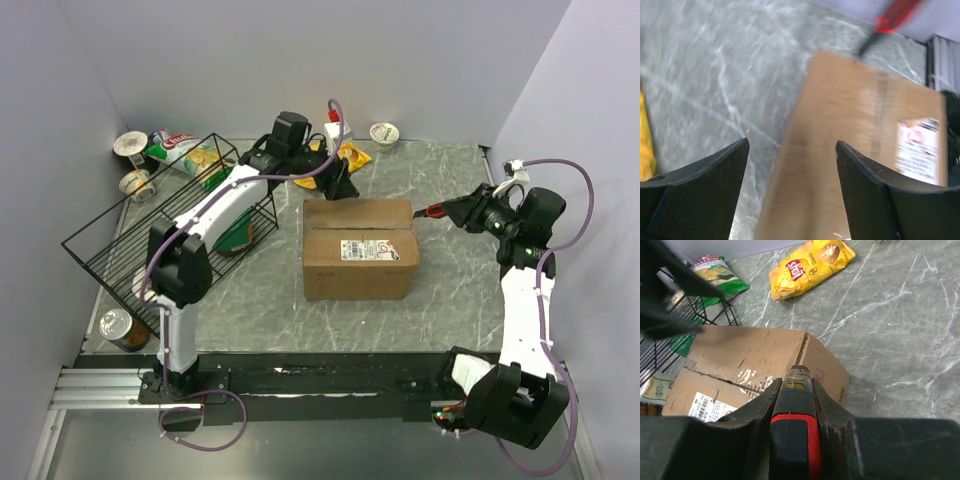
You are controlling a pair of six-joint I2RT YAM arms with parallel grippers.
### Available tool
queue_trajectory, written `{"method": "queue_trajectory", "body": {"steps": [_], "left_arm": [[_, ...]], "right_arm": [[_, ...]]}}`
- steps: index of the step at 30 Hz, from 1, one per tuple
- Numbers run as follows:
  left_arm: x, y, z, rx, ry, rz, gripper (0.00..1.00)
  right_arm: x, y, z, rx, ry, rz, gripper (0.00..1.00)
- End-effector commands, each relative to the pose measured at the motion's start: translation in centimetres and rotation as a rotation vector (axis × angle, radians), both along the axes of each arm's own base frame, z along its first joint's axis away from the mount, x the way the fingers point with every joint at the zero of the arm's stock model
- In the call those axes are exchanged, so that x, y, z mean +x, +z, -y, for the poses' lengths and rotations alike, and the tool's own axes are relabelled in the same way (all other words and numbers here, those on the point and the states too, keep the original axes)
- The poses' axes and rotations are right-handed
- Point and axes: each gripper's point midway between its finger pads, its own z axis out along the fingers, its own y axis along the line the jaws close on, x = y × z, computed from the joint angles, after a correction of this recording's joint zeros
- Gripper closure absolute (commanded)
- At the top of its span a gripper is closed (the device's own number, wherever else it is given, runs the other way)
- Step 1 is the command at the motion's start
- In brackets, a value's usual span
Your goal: Unpack the express box
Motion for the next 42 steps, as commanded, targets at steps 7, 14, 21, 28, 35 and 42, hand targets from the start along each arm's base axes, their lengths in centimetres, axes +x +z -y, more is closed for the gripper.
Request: {"method": "queue_trajectory", "body": {"steps": [7, 14, 21, 28, 35, 42], "left_arm": [[-10.4, -0.8, 2.1, 0.023, -0.328, 0.293, 0.23], [-8.8, -4.9, 3.9, 0.073, -0.221, 0.311, 0.25], [-7.4, -7.5, 4.0, 0.112, -0.154, 0.28, 0.26], [-6.7, -8.8, 3.8, 0.128, -0.082, 0.232, 0.26], [-9.0, -6.4, 3.8, 0.075, -0.166, 0.212, 0.26], [-10.7, -4.2, 3.2, 0.051, -0.232, 0.23, 0.26]], "right_arm": [[2.4, 1.3, -0.5, 0.018, 0.039, -0.011, 1.0], [1.8, 0.8, -1.0, 0.015, 0.052, -0.024, 1.0], [0.0, 0.7, -1.5, 0.012, 0.047, -0.016, 1.0], [-1.2, 0.1, -1.7, 0.043, 0.005, -0.027, 1.0], [-0.3, -0.1, -1.3, 0.062, -0.019, -0.016, 1.0], [3.3, 0.6, -1.6, 0.087, 0.015, -0.006, 1.0]]}}
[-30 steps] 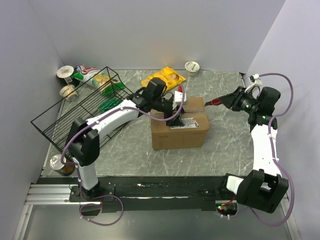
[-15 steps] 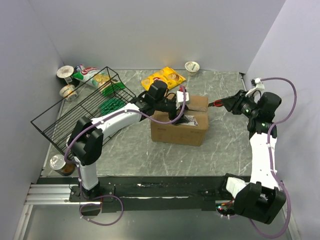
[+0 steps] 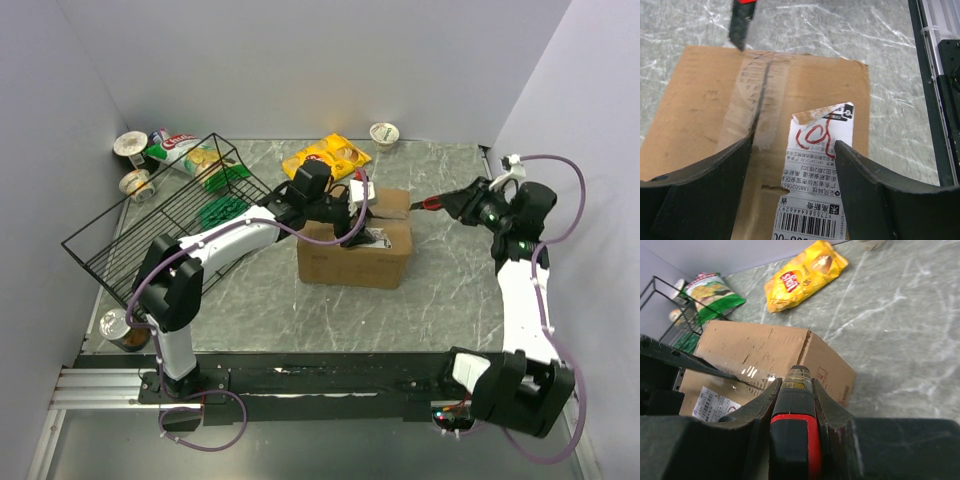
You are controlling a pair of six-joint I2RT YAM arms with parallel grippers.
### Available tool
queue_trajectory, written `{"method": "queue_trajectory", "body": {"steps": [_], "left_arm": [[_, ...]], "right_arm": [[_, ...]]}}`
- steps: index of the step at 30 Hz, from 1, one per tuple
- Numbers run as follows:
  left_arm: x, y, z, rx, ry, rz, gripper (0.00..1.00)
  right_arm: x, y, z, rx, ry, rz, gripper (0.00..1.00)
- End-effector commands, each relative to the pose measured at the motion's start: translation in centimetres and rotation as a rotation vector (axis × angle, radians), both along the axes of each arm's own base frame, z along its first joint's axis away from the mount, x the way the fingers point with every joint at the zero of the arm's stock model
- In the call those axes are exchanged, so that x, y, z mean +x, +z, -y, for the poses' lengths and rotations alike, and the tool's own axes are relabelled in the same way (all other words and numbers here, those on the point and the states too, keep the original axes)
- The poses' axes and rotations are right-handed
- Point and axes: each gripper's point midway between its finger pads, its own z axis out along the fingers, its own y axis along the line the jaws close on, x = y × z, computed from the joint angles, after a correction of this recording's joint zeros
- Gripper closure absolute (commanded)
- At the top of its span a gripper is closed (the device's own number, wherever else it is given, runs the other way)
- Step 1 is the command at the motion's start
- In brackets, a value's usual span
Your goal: Unpack the express box
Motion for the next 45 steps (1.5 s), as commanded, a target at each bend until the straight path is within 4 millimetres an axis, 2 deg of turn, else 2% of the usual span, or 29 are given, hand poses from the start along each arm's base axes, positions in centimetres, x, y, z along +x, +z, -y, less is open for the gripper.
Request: {"method": "queue_trajectory", "body": {"steps": [1, 7, 14, 16, 20, 22, 26, 31, 38, 45], "left_arm": [[-1.5, -0.2, -1.2, 0.04, -0.023, -0.036, 0.26], [-1.6, -0.2, -1.7, 0.055, -0.017, -0.022, 0.27], [-0.9, 3.0, -1.2, 0.004, -0.025, 0.074, 0.26], [-0.8, 2.8, -0.9, -0.002, -0.028, 0.071, 0.25], [0.2, 0.7, -0.3, 0.016, -0.01, 0.043, 0.2], [0.7, 0.3, -0.1, 0.015, 0.012, 0.04, 0.2], [1.5, -0.7, 0.0, 0.029, 0.049, 0.029, 0.22], [1.6, -1.1, -0.1, 0.032, 0.071, 0.01, 0.23], [1.7, -1.8, -0.4, 0.046, 0.09, -0.002, 0.24], [1.7, -1.8, -0.3, 0.043, 0.092, -0.011, 0.24]], "right_arm": [[2.2, 1.6, -1.8, 0.043, 0.087, 0.016, 1.0], [5.0, 2.7, -3.6, 0.016, 0.163, 0.042, 1.0], [6.2, 2.2, -4.2, -0.005, 0.187, 0.05, 1.0], [6.2, 2.6, -4.1, -0.01, 0.186, 0.065, 1.0], [5.8, 4.0, -3.7, -0.015, 0.152, 0.098, 1.0], [5.2, 5.1, -3.5, -0.025, 0.128, 0.139, 1.0], [4.5, 5.9, -3.1, -0.043, 0.079, 0.178, 1.0], [3.7, 5.3, -3.5, -0.078, 0.077, 0.19, 1.0], [3.7, 3.6, -4.2, -0.12, 0.086, 0.151, 1.0], [4.0, 3.6, -4.6, -0.135, 0.094, 0.158, 1.0]]}}
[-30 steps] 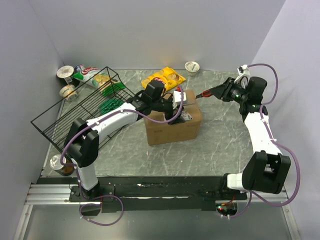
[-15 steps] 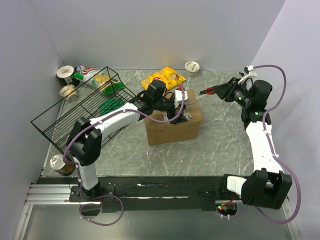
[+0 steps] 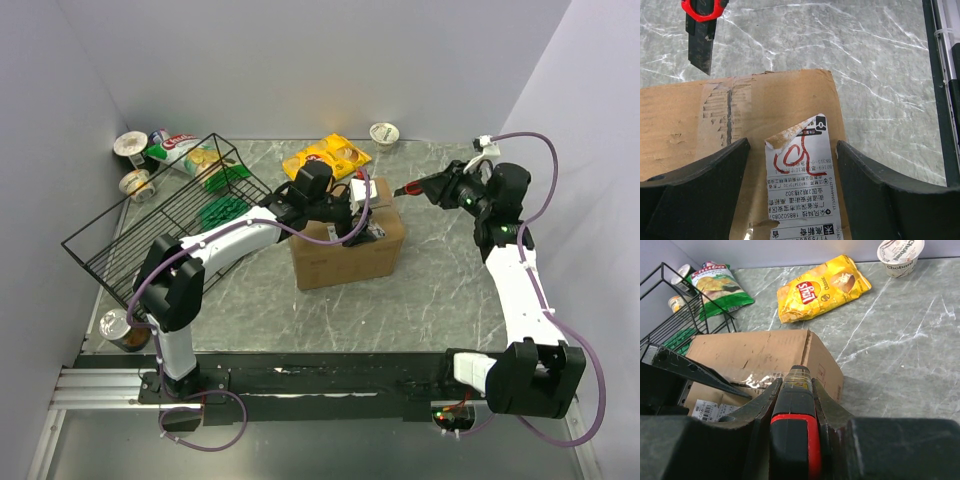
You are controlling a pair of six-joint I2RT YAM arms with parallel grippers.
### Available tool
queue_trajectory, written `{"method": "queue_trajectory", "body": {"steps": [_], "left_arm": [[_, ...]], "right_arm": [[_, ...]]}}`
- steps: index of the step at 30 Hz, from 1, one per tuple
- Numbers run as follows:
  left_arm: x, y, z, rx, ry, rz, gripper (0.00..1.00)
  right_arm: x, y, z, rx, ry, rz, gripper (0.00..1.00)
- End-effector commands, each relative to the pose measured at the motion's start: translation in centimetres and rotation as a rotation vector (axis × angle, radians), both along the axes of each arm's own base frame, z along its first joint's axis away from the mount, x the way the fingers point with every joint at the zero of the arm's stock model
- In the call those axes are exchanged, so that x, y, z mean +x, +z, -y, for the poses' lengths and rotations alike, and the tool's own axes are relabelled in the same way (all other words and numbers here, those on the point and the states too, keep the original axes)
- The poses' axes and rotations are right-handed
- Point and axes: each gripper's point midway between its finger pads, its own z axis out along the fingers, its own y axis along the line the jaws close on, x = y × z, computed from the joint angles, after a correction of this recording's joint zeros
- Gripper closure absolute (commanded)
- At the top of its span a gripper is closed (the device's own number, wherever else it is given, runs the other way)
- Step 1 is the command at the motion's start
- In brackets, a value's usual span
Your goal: Unpack the express box
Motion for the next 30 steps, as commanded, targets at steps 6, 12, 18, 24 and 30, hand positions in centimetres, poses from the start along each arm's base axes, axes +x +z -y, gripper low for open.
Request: {"method": "queue_trajectory", "body": {"steps": [6, 12, 18, 24, 30], "left_arm": [[0.7, -1.9, 0.1, 0.027, 0.034, -0.028, 0.24], [0.6, -2.1, 0.0, 0.031, 0.033, -0.034, 0.24], [0.6, -2.6, 0.0, 0.035, 0.038, -0.042, 0.24], [0.7, -2.7, 0.1, 0.034, 0.037, -0.047, 0.24], [0.8, -2.7, 0.1, 0.036, 0.041, -0.041, 0.24]], "right_arm": [[0.8, 1.4, -0.2, -0.04, -0.002, 0.072, 1.0], [1.2, 0.8, -0.4, -0.035, 0.006, 0.059, 1.0], [1.3, 1.1, -0.5, -0.033, 0.009, 0.063, 1.0], [1.6, 2.0, -0.3, -0.045, 0.0, 0.085, 1.0], [2.1, 2.2, -0.5, -0.049, 0.012, 0.089, 1.0]]}}
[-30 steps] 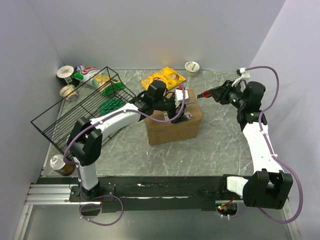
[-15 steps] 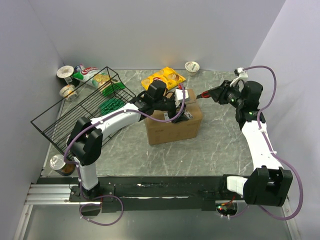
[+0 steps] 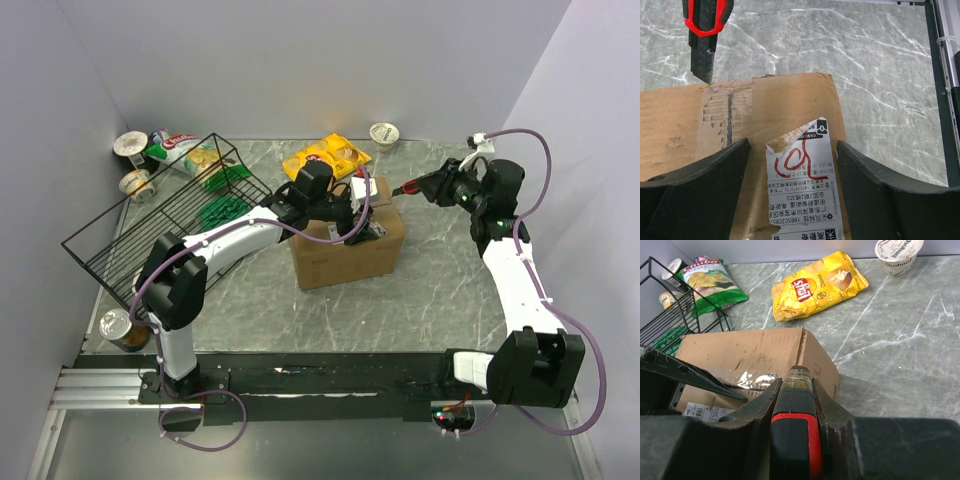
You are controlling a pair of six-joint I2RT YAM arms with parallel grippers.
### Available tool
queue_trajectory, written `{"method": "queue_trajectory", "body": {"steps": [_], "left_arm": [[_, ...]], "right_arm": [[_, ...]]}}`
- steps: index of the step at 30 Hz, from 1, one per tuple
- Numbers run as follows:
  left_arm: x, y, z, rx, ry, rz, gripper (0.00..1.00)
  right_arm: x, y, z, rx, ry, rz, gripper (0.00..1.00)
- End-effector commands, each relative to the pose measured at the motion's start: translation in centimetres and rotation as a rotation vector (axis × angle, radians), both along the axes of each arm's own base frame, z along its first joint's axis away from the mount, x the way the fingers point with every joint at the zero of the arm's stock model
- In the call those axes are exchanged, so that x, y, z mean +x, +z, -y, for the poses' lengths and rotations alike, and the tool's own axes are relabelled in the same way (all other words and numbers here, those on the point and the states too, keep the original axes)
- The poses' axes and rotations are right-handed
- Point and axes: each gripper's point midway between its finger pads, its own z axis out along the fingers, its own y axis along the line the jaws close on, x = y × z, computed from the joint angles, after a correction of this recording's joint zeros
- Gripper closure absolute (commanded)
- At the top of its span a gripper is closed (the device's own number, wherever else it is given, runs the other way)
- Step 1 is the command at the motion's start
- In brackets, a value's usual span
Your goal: Unpack the express box
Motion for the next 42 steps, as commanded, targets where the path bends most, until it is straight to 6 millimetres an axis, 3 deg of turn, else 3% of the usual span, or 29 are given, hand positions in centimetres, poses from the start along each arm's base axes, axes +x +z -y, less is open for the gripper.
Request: {"method": "queue_trajectory", "body": {"steps": [1, 13, 34, 42], "left_arm": [[0.3, -2.8, -0.4, 0.058, 0.026, -0.032, 0.24], [0.5, -3.0, -0.4, 0.064, 0.036, -0.033, 0.24], [0.5, -3.4, -0.5, 0.07, 0.042, -0.038, 0.24], [0.6, -3.6, -0.4, 0.07, 0.045, -0.046, 0.24]], "right_arm": [[1.0, 3.2, -0.1, -0.026, 0.003, 0.105, 1.0], [0.7, 4.6, 0.3, -0.06, -0.019, 0.145, 1.0], [1.2, 3.0, -0.8, -0.046, 0.013, 0.133, 1.0], [0.4, 2.2, -1.2, -0.08, 0.035, 0.124, 1.0]]}}
